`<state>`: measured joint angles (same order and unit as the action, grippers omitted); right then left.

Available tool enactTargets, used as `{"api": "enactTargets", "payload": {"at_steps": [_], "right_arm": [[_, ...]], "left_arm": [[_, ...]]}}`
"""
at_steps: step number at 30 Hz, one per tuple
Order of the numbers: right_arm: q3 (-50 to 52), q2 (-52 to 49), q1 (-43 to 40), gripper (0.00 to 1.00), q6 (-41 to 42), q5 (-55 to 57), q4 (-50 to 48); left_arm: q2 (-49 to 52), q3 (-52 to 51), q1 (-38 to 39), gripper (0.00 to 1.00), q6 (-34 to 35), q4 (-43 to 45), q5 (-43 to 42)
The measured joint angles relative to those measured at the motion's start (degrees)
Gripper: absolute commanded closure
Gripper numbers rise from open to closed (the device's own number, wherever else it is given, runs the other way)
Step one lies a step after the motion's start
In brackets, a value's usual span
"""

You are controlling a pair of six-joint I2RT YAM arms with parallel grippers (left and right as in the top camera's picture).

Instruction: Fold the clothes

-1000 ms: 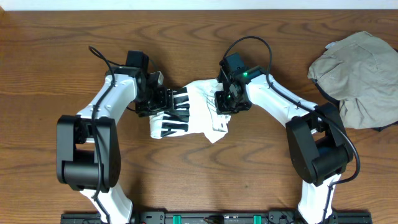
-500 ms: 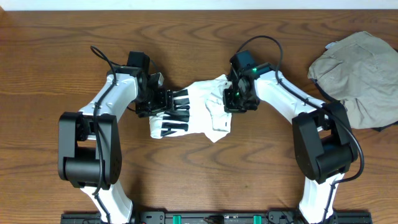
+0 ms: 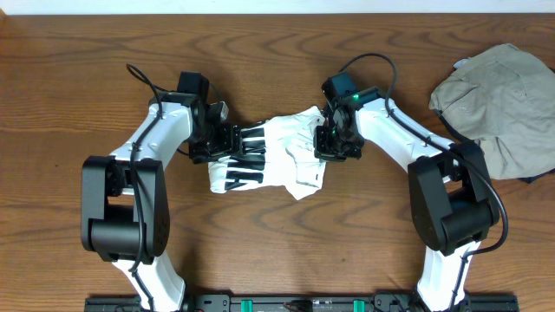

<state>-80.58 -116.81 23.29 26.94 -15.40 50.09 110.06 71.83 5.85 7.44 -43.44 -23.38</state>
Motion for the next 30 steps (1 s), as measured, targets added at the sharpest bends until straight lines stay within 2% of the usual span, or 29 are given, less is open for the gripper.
{"api": "enactTargets", "payload": {"at_steps": [6,9,13,22,26,30], "right_arm": [[0.0,0.0,0.0,0.97,3.1,1.9,0.9],[0.0,0.0,0.0,0.87,4.2,2.5,1.9],[-0.3,0.0,0.0,0.67,4.9,4.1,3.3],[-4.2,2.4,-0.8,0.65,4.1,6.5,6.0],[-7.2,4.6,-1.2,0.53,2.7,7.2,6.1],[-8.6,5.6,-1.4,0.51,1.9,6.9,4.9]], "left_arm": [[0.0,0.0,0.0,0.24,0.0,-0.3,0.0],[0.0,0.0,0.0,0.24,0.0,-0.3,0.0],[0.1,0.0,0.0,0.24,0.0,-0.3,0.0],[0.1,0.1,0.0,0.24,0.0,-0.9,0.3],[-0.7,0.1,0.0,0.24,-0.9,-2.1,1.2],[-2.6,-0.1,0.0,0.23,-1.6,-2.6,2.0]]}}
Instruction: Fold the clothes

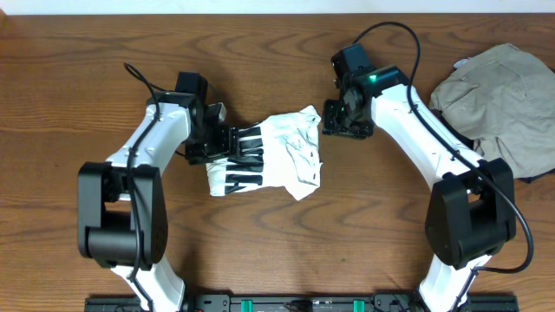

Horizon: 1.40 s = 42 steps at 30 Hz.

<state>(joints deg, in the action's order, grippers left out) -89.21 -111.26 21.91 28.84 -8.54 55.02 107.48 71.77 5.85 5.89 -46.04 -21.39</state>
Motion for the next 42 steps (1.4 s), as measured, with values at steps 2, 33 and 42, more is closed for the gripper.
{"api": "enactTargets", "payload": {"at_steps": [2,33,42], "right_arm": [[0.0,0.0,0.0,0.57,-0.7,-1.0,-1.2],[0.0,-12.2,2.5,0.75,-4.3,-8.5,-10.1],[0.0,-12.2,2.5,0.99,-4.4,-8.2,-9.9]], "left_arm": [[-1.0,0.0,0.0,0.23,-0.1,0.0,0.4],[-1.6,0.0,0.0,0.23,-0.2,-0.6,0.8],[-1.6,-0.1,0.0,0.23,-0.2,-0.6,0.8]]}}
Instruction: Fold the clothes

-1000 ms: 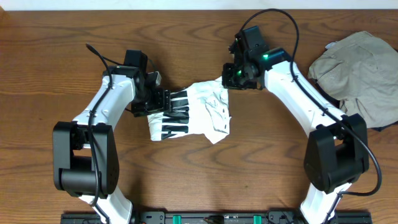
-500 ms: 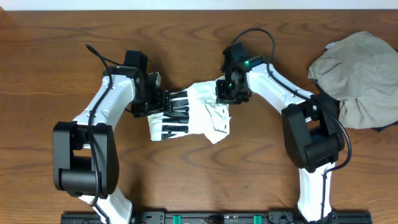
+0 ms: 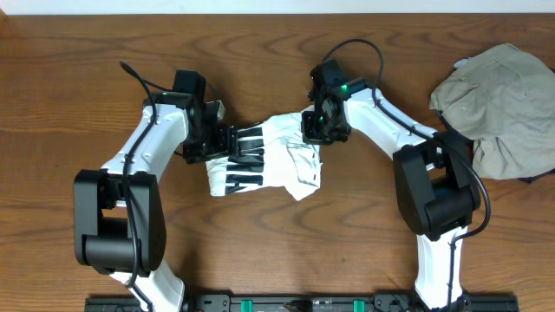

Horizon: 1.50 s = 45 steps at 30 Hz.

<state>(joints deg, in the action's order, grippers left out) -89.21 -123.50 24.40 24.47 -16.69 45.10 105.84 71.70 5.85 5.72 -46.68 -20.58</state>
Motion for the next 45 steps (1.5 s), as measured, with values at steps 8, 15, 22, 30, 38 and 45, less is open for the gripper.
{"api": "enactTargets", "payload": {"at_steps": [8,15,22,30,38,45], "right_arm": [[0.0,0.0,0.0,0.99,0.5,1.4,0.4],[0.0,0.0,-1.6,0.99,0.8,3.4,3.0],[0.0,0.0,-3.1,0.99,0.6,5.9,3.3],[-0.7,0.0,-3.1,0.99,0.3,10.6,7.8],[-11.4,0.0,-3.1,0.09,0.1,19.5,22.0],[-21.1,0.0,-3.4,0.01,-0.5,21.0,28.6]], "left_arm": [[0.0,0.0,0.0,0.23,0.0,0.0,0.0],[0.0,0.0,0.0,0.23,0.0,0.0,0.0],[0.0,0.0,0.0,0.23,0.0,0.0,0.0],[0.0,0.0,0.0,0.23,0.0,0.0,0.0],[-2.4,0.0,0.0,0.23,0.0,-0.6,0.0],[-9.5,0.1,0.7,0.23,0.0,0.2,-3.2]]}}
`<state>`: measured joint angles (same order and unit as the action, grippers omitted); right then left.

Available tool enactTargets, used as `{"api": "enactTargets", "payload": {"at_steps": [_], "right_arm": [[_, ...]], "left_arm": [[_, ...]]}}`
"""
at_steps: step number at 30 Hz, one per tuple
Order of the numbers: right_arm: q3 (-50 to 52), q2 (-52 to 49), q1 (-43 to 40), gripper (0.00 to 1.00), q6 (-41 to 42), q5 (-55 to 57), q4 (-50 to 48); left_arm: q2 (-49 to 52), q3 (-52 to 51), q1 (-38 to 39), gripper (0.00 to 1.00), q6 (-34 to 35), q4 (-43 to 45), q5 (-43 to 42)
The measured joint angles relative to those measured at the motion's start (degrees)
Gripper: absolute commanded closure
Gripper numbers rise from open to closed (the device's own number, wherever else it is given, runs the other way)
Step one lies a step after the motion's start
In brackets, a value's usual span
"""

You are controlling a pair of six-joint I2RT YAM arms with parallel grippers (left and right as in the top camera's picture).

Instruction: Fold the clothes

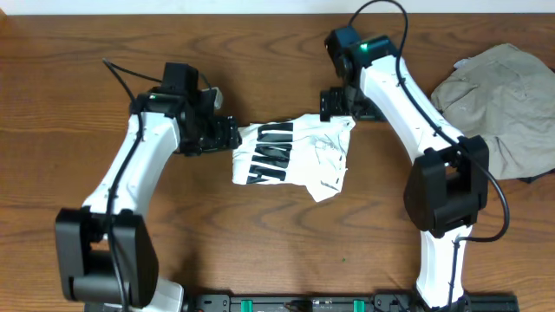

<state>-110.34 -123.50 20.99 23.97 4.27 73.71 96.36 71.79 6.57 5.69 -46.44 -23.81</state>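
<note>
A white garment [295, 156] with a black striped print hangs spread at the table's middle, its top edge stretched between both grippers. My left gripper [232, 135] is at the garment's upper left corner and looks shut on it. My right gripper [345, 111] is at the upper right corner, apparently shut on the cloth there. The lower right part of the garment is creased and trails to a point. The fingertips themselves are hard to make out from overhead.
A crumpled khaki garment [503, 100] lies at the table's right edge, with something dark under its lower edge. The wooden table [260, 243] lies bare in front of the white garment. Both arms reach in from the near edge.
Both grippers have shifted to the right and stand farther apart. The white garment has moved right with them and is now pulled out wider, its print facing up differently.
First both grippers were at the bunched white garment, one on each side. Then the right gripper stood off it at the upper right while the left stayed. Later the right was back at the top right corner. Now the garment is stretched between them.
</note>
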Motion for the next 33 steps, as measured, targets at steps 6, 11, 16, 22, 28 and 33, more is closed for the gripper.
{"api": "enactTargets", "payload": {"at_steps": [6,11,16,22,28,33], "right_arm": [[-0.4,0.0,-0.8,0.01,-3.6,-12.0,-1.2],[-0.4,0.0,-0.9,0.01,-5.0,-18.1,-1.2],[-0.4,0.0,-2.9,0.01,-5.4,-21.8,-1.4],[-0.4,0.0,-9.0,0.01,-5.8,-26.3,-1.6],[-0.4,0.0,-12.0,0.01,-8.1,-29.2,-1.3],[-0.4,0.0,-11.3,0.01,-9.4,-30.3,-1.1]], "left_arm": [[-0.3,0.2,4.7,0.23,0.0,3.7,-4.0],[1.7,0.2,8.0,0.26,0.3,5.8,-5.0],[5.2,0.2,10.1,0.61,0.7,7.2,-5.8],[7.0,0.2,10.4,0.81,0.8,10.5,-7.3],[10.8,0.2,10.4,0.81,0.7,12.2,-7.8],[16.3,0.2,10.4,0.81,0.7,13.9,-8.4]]}}
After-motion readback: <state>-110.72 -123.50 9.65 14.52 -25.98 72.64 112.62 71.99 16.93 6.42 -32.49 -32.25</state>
